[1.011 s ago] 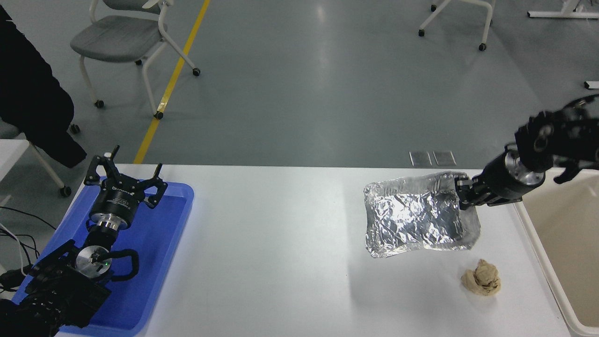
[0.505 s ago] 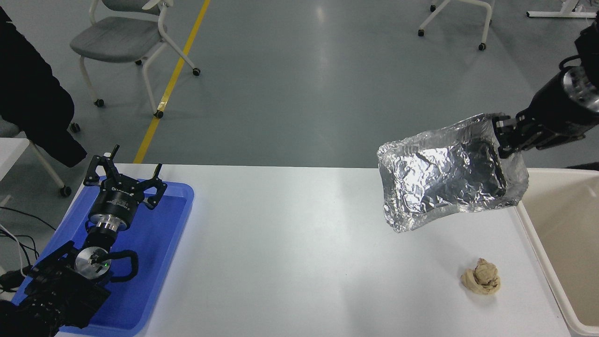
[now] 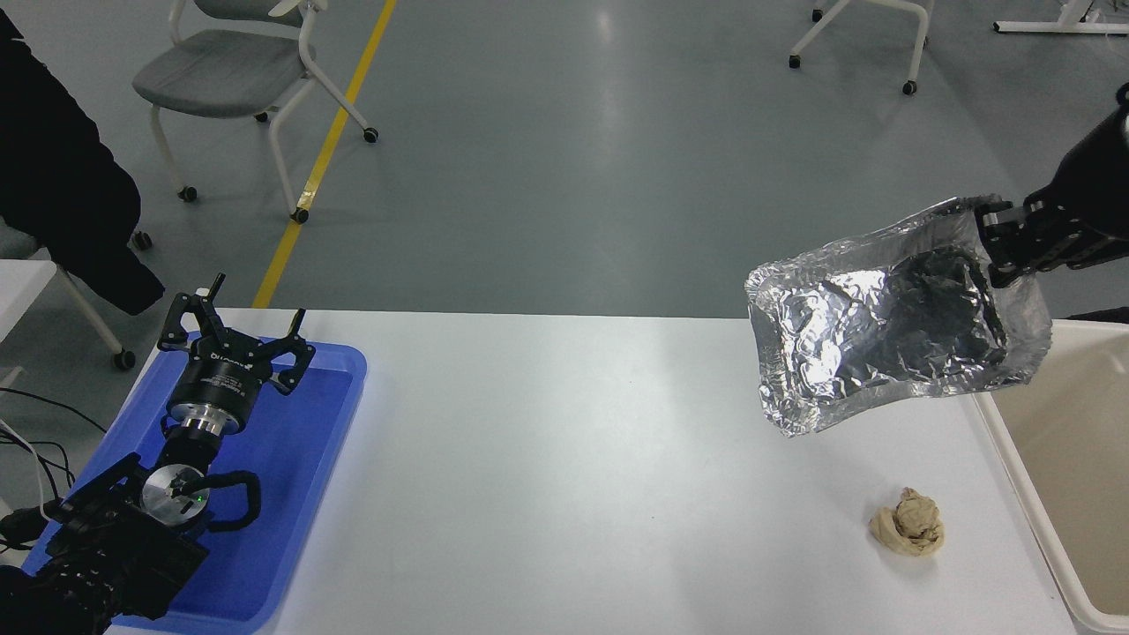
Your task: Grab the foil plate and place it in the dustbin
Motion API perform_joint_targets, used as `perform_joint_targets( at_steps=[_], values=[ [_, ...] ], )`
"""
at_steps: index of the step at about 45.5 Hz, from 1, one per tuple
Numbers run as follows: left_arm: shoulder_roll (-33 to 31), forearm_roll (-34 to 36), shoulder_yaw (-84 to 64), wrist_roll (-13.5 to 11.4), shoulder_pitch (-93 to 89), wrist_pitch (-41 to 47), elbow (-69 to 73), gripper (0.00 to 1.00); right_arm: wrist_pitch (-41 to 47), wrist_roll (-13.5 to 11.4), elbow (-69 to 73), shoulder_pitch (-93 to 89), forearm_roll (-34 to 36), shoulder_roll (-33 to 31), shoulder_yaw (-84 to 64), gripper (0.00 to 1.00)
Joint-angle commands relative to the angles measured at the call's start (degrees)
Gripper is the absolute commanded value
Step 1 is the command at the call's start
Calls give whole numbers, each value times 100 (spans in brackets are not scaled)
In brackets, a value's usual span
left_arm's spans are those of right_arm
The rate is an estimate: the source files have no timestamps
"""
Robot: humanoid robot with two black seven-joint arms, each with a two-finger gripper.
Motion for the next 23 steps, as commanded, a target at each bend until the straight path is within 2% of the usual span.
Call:
perform_joint_targets(
  at_steps=[1, 6, 10, 16, 23],
  values=[
    [0, 0, 0, -3, 3, 0, 5, 100, -19, 56, -1277, -985, -1419, -1282, 266, 0],
    [0, 0, 0, -3, 3, 0, 5, 100, -141, 82, -2349, -2135, -1876, -1775, 969, 0],
    [0, 0, 0, -3, 3, 0, 5, 100, -562, 284, -3298, -3567, -2088, -1855, 1839, 0],
    [0, 0, 0, -3, 3, 0, 5, 100, -1494, 337, -4055, -5141, -2097, -1750, 2665, 0],
    [0, 0, 0, 6, 3, 0, 5, 100, -2346, 320, -4819, -6784, -2000, -1276, 3675, 0]
  ],
)
